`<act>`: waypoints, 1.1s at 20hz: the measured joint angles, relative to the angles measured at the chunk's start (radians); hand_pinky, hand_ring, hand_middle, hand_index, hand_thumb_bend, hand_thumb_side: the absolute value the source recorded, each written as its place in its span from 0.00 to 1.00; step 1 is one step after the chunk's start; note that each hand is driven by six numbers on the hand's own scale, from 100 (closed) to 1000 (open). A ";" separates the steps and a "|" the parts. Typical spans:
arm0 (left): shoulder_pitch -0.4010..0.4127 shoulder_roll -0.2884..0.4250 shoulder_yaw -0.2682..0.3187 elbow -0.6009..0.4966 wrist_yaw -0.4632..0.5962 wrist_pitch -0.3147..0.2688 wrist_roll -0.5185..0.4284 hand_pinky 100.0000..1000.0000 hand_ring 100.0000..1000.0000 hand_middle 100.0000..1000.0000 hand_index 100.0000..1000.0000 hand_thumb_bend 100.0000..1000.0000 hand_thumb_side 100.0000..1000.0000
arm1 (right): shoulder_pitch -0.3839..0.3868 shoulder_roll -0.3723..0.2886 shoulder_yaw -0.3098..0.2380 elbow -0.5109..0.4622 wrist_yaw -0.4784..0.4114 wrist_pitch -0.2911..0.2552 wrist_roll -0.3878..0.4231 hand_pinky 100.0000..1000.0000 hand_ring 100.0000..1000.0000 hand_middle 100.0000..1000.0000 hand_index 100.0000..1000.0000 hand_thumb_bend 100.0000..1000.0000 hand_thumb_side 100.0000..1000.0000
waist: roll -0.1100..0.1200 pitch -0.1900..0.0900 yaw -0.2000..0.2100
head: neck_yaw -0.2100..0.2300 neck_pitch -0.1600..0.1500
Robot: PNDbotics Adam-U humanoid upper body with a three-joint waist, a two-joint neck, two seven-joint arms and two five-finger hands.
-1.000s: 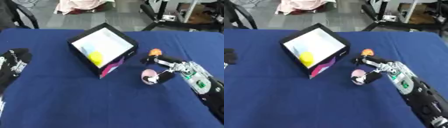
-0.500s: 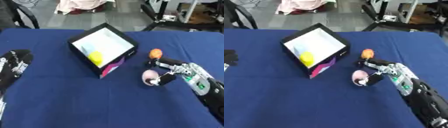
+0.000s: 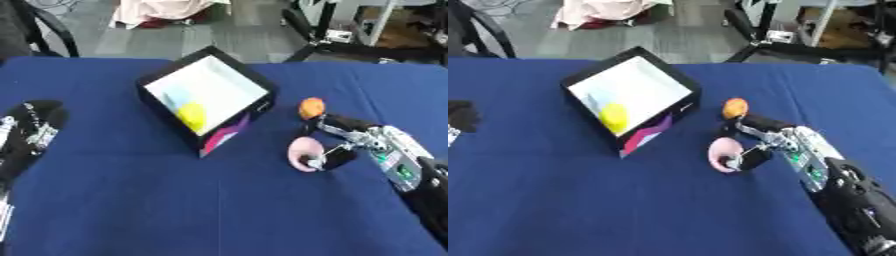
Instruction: Pick up objects on the table and place them in the box.
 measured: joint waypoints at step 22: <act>0.000 -0.033 -0.004 0.000 0.006 0.000 -0.010 0.65 0.64 0.58 0.71 0.50 0.66 | -0.195 -0.006 -0.035 -0.067 -0.055 0.052 -0.141 0.74 0.59 0.27 0.28 0.12 0.00 | -0.001 0.000 0.035 | -0.009 0.000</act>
